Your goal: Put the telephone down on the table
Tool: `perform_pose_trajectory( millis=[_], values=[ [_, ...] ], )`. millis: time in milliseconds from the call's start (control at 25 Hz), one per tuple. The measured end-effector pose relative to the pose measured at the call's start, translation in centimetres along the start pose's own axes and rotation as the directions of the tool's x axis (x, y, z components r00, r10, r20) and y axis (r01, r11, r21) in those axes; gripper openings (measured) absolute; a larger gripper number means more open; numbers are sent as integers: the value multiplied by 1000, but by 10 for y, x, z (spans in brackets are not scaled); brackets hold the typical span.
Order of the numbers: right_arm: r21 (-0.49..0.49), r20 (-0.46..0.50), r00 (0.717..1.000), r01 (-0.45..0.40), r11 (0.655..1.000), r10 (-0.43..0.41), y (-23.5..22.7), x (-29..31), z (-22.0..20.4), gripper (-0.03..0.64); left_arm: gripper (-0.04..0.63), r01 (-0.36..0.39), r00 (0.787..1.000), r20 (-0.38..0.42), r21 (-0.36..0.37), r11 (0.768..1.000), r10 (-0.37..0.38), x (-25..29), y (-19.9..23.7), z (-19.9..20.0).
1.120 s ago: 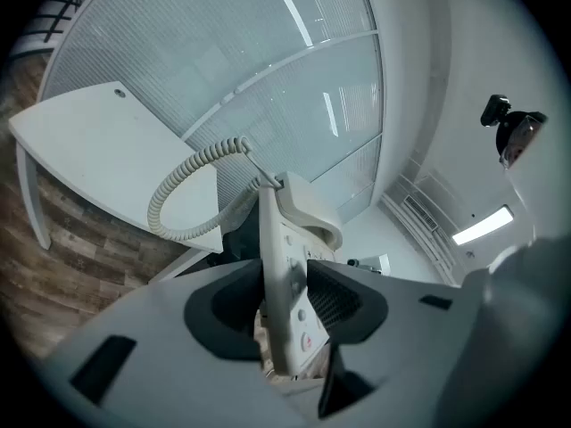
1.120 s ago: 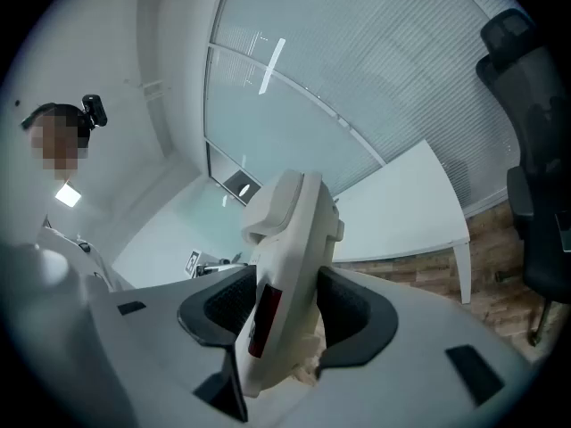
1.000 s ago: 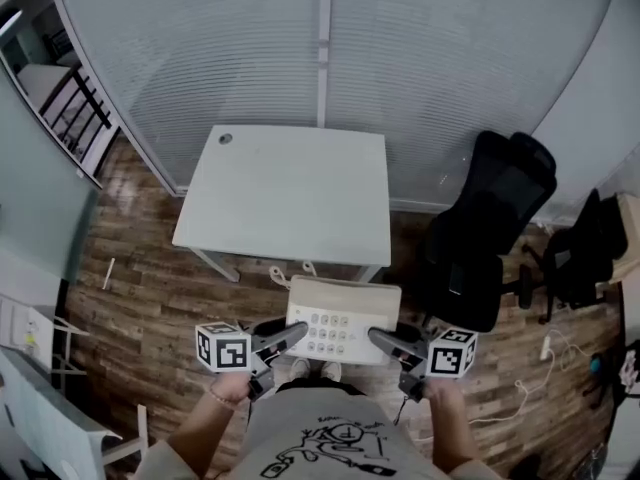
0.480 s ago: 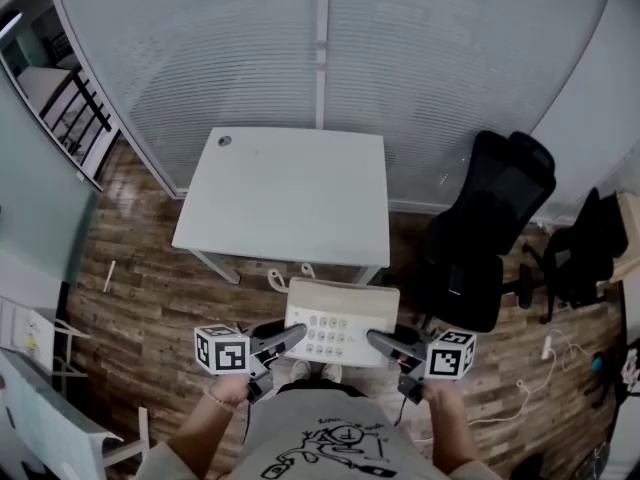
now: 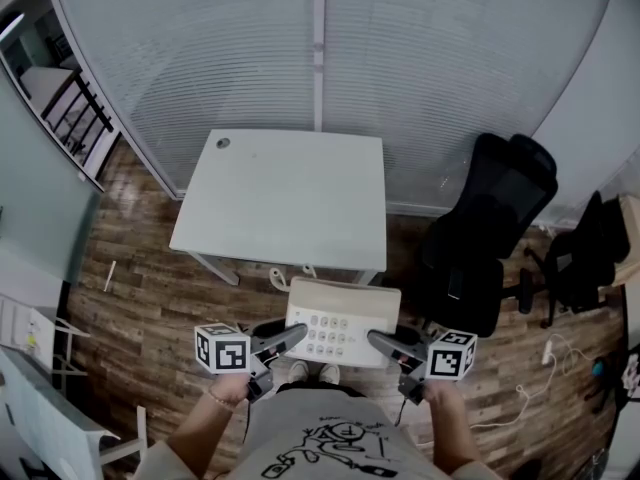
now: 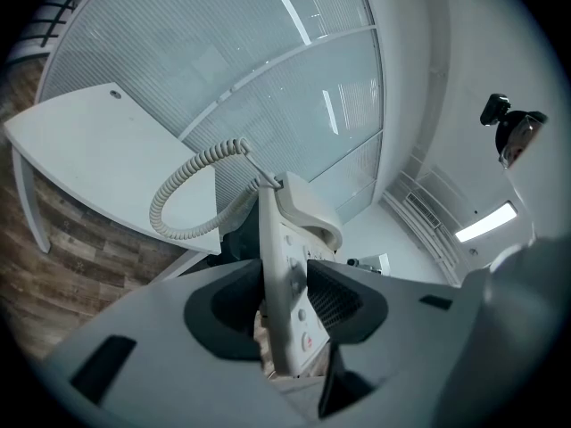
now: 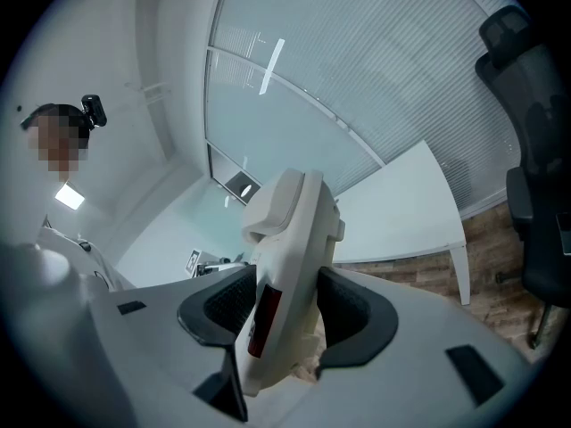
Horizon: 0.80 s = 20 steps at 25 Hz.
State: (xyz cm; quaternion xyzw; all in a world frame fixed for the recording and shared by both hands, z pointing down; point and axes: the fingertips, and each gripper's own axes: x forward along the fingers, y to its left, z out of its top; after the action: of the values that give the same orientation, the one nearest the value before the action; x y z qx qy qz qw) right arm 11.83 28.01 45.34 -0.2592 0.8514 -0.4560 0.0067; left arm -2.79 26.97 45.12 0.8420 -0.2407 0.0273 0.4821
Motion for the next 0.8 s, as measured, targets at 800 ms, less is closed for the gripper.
perform_pose_trajectory(
  millis=[800],
  values=[
    [8,-6,1000,-15,1000,15,-18,-1,22,229,152,-7,1000,23,-3,1000,7,20,2,16]
  ],
)
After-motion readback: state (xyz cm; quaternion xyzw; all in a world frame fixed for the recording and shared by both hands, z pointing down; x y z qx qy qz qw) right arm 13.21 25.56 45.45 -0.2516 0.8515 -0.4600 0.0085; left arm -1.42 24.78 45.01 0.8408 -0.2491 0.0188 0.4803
